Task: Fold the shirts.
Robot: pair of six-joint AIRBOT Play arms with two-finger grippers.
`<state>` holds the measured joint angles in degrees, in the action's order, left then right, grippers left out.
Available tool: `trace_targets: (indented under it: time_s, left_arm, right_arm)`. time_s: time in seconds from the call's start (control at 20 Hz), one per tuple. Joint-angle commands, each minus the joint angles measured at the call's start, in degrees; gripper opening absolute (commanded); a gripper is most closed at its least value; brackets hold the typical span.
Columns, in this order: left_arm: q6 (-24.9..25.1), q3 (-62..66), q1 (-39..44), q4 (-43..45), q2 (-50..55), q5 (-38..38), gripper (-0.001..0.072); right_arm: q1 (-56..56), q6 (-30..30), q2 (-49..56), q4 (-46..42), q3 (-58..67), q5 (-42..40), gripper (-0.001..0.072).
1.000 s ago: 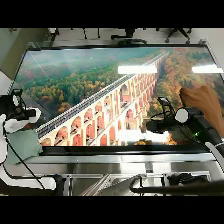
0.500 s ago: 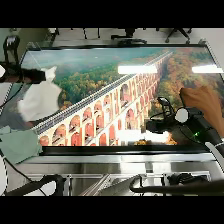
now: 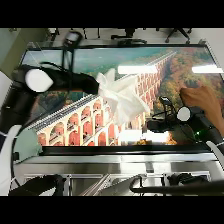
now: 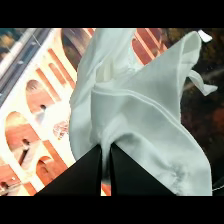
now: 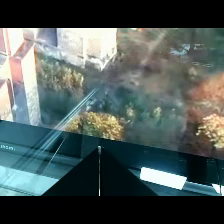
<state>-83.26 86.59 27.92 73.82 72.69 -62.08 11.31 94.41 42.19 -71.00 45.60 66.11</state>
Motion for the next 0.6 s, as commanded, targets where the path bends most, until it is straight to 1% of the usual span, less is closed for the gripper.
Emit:
trace_targets:
  time_s: [0.0,0.05,0.1,0.15,0.2,0.25,0.3,0.35,0.45,0.5,0.55]
  left_arm:
    - [-0.8,-5.2,4.0,-0.4,4.6,1.7,0.0012]
    - [-0.8,-5.9,3.9,-0.3,6.0,1.6,0.0013]
    - [-0.8,-6.3,3.4,-0.4,7.2,1.6,0.0013]
    - [-0.8,-6.3,2.5,-0.4,8.3,1.2,0.0018]
    - [-0.8,-6.3,1.2,-0.4,9.0,1.0,0.0021]
    - [-0.8,-6.2,-0.6,-0.4,9.2,0.5,0.0302]
    - [-1.4,-6.2,-2.9,-0.5,8.9,-0.2,0.0695]
    - [-3.2,-6.2,-5.3,-0.5,8.3,-1.7,0.0704]
    - [-3.4,-6.2,-10.5,-0.5,6.4,-6.7,0.0704]
    - [-3.5,-6.7,-13.1,-0.7,5.2,-10.3,0.0704]
    - [-3.4,-8.7,-14.8,-2.5,3.5,-12.2,0.0705]
  right_arm:
    - [-2.9,-2.0,0.0,-0.3,2.6,1.5,0.0027]
    - [-4.0,-3.7,0.0,-0.3,3.7,1.4,0.0033]
    - [-5.1,-4.7,0.0,-0.3,4.8,1.4,0.0081]
    - [-5.8,-4.7,0.1,-0.3,5.9,1.3,0.0254]
    - [-6.6,-5.4,0.4,-0.3,7.2,1.4,0.0323]
    - [-6.7,-6.4,0.8,-0.3,8.3,1.4,0.0322]
    - [-7.0,-7.4,1.2,-0.2,9.4,1.5,0.0323]
    - [-7.0,-7.7,1.6,0.1,10.3,1.7,0.0324]
    - [-6.9,-7.8,2.6,0.8,10.6,2.1,0.0335]
    - [-6.9,-9.0,3.5,1.6,10.6,3.0,0.0439]
    - [-6.9,-10.7,4.7,2.7,10.3,3.8,0.0504]
